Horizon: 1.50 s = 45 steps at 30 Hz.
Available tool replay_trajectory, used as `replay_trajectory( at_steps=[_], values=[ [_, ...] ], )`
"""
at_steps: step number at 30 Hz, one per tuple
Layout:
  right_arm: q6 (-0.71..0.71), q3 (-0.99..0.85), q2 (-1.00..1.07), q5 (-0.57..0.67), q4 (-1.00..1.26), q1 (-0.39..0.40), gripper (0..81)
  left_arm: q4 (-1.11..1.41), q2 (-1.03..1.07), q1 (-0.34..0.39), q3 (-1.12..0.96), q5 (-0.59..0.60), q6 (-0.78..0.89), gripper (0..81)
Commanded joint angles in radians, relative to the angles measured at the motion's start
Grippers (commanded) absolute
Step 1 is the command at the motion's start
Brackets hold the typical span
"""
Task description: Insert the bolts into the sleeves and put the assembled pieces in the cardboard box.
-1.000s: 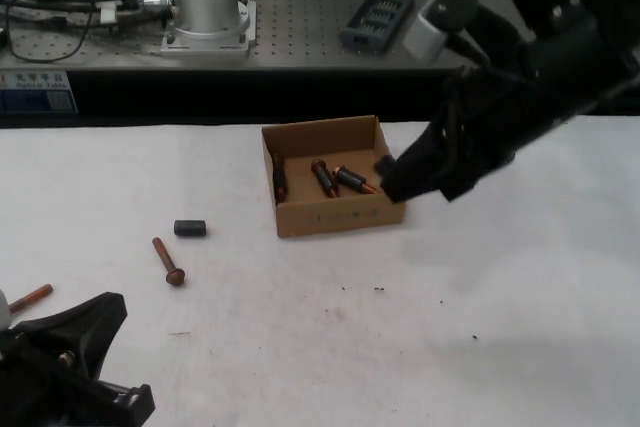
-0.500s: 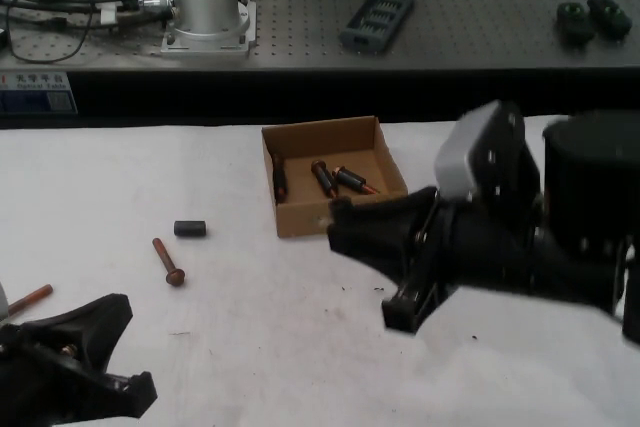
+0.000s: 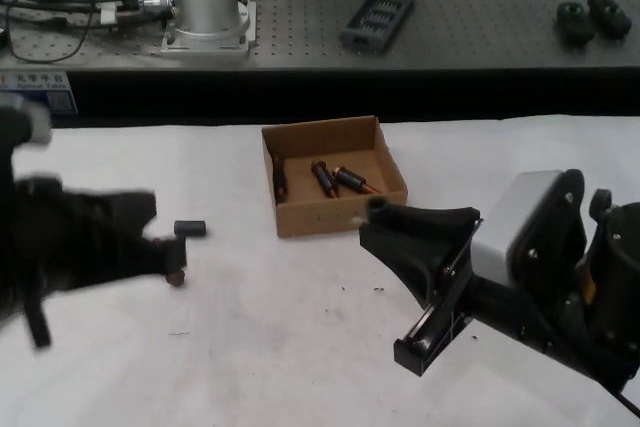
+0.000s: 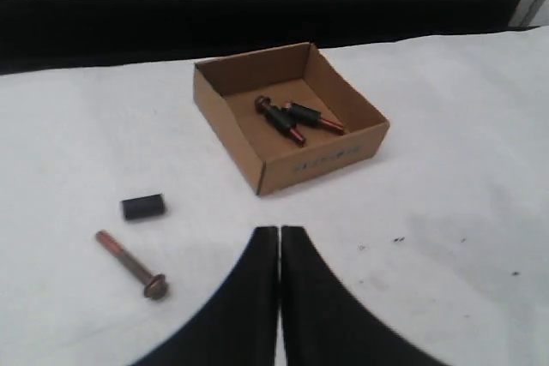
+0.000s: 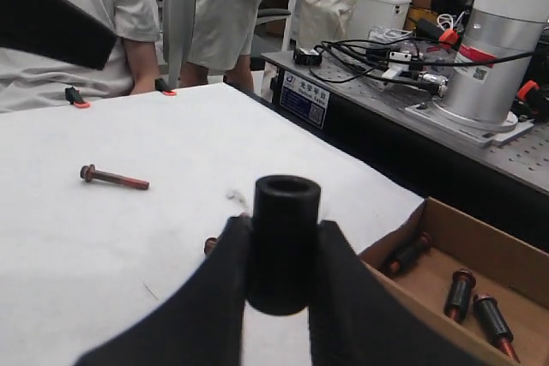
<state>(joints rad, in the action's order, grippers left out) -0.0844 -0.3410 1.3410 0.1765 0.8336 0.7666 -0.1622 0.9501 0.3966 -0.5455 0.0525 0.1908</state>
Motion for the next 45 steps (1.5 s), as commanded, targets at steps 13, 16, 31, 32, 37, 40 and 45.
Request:
replay_trajectory(
  at_steps=[13, 16, 31, 32, 37, 40, 45],
  values=[
    [0.047, 0.009, -0.012, -0.048, 0.066, 0.004, 6.6, -0.795, 0.411, -0.223, -0.567, -0.139, -0.533, 0.6],
    [0.047, 0.009, -0.012, -0.048, 0.066, 0.004, 6.6, -0.85, 0.467, -0.255, -0.604, -0.163, -0.587, 0.6],
    [0.047, 0.009, -0.012, -0.048, 0.063, 0.004, 6.6, -0.826, 0.691, -0.329, -0.608, -0.323, -0.828, 41.2],
    [0.047, 0.009, -0.012, -0.048, 0.063, 0.004, 6.6, -0.826, 0.705, -0.334, -0.608, -0.334, -0.843, 38.9],
    [0.044, 0.009, -0.012, -0.048, 0.063, 0.004, 6.6, -0.826, 0.763, -0.37, -0.608, -0.354, -0.913, 33.1],
    [0.042, 0.009, -0.012, -0.048, 0.063, 0.004, 6.6, -0.826, 0.785, -0.379, -0.608, -0.354, -0.945, 33.1],
    [0.039, 0.009, -0.012, -0.055, 0.063, 0.004, 6.6, -0.811, 0.815, -0.378, -0.608, -0.296, -0.98, 33.1]
  ],
)
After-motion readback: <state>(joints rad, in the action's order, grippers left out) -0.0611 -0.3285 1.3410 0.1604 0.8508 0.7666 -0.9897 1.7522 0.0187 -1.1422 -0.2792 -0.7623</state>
